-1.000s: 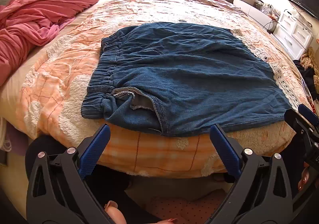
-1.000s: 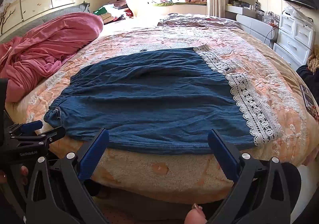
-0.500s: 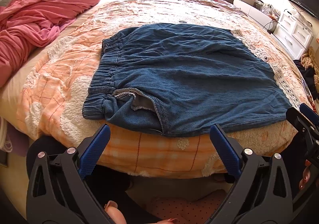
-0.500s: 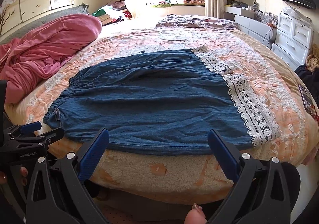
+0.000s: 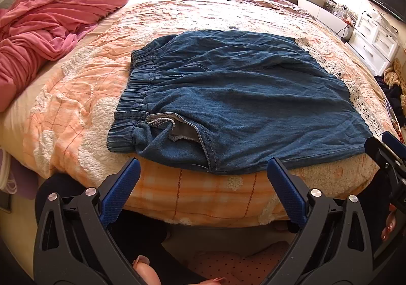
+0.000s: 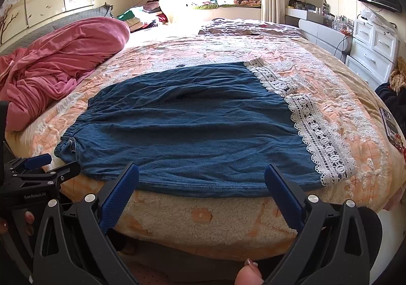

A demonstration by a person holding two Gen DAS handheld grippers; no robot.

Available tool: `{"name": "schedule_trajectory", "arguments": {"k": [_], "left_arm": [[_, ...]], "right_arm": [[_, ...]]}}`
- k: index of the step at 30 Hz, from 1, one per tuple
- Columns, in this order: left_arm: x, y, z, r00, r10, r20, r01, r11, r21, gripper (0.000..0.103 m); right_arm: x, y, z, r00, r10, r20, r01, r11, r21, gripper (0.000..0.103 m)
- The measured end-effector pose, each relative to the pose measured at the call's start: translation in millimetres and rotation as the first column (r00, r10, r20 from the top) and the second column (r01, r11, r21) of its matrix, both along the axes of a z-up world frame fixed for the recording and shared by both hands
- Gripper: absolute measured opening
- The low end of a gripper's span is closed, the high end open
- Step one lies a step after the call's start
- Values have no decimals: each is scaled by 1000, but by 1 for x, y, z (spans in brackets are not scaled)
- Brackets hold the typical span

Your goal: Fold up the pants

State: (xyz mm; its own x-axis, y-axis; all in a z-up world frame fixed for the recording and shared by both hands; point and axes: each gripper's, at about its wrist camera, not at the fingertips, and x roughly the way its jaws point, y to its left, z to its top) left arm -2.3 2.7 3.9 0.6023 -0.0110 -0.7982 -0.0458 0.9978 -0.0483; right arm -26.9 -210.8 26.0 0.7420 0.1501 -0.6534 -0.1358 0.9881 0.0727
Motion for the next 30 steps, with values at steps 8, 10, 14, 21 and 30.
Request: {"name": "schedule_trajectory", "arguments": {"k": [8,10,14,21,30], "left_arm": [[0,0,0,1000,0,0,0,1000,1,94],[0,0,0,1000,-1,0,1,1000,1,94],[0,1,0,1000,-2,2,2,1000,-5,94],[9,6,1,999,-28,23,28,1000,1,94],[49,45,10,999,-13,40,15,999,-48,94]], "right_arm": [[0,1,-1,1000,3,-1,-3,1000,-1,99],[0,2,0,1000,3,-1,-3,1000,-3,99],[2,4,-1,1000,8,-2,-8,1000,-4,99],[14,10,0,999,46,-6,-46,999,-3,99],[73,33,12,986,163,-46,-163,987,11,99]]}}
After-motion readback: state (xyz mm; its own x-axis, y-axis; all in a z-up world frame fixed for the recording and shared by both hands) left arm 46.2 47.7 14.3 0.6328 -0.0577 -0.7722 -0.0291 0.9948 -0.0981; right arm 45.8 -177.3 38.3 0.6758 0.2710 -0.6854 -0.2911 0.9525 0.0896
